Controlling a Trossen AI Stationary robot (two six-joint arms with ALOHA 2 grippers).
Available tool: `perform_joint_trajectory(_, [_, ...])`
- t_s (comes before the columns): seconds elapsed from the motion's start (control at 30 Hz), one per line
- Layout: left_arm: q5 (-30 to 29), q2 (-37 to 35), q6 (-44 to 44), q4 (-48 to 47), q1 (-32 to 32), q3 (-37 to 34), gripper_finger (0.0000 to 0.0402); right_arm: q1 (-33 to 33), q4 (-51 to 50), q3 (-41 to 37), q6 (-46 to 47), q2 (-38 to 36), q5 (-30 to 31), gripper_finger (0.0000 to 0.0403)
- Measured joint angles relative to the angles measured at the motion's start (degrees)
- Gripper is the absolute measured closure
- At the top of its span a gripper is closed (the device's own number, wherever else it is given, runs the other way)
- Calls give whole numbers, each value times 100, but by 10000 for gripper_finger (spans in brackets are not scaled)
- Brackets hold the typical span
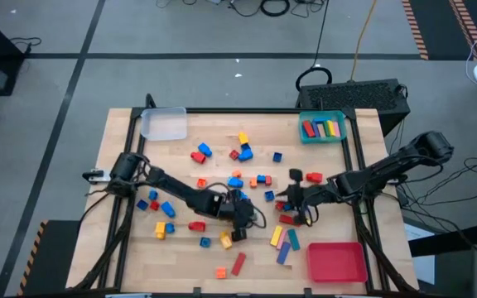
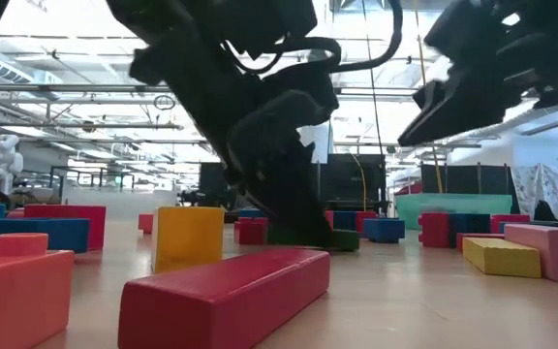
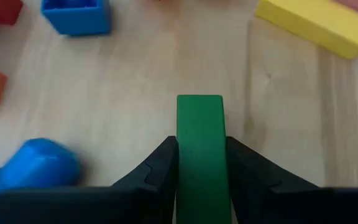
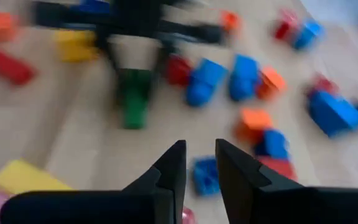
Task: Sort blocks by size
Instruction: Put the green block into the blue bin
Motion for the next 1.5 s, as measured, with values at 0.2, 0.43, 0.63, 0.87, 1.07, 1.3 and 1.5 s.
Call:
perform_joint_trajectory(0.2, [717, -396, 289, 182, 365, 16, 294, 345, 707, 2, -1217, 345, 17, 336])
perform_joint_trajectory(0.43, [1667, -516, 300, 732, 796, 15, 294, 356, 1439, 0, -1389, 833, 371, 321])
perform_joint_trajectory(0.63, [1977, -517, 277, 755, 999, 16, 294, 356, 1523, 0, -1766, 953, 391, 268])
perform_joint_trajectory(0.87, [2379, -519, 115, 1000, 1214, 18, 294, 365, 1523, 0, -2377, 954, 520, 185])
perform_joint_trajectory(1.07, [2751, -525, -81, 1428, 1298, 22, 294, 365, 1528, 0, -2283, 954, 842, 171])
perform_joint_trajectory(1.3, [2837, -527, -288, 1510, 1298, 24, 294, 365, 1590, 0, -2165, 954, 822, 223])
perform_joint_trajectory(1.5, [2835, -527, -324, 1520, 1298, 24, 294, 350, 1599, 0, -2069, 954, 802, 279])
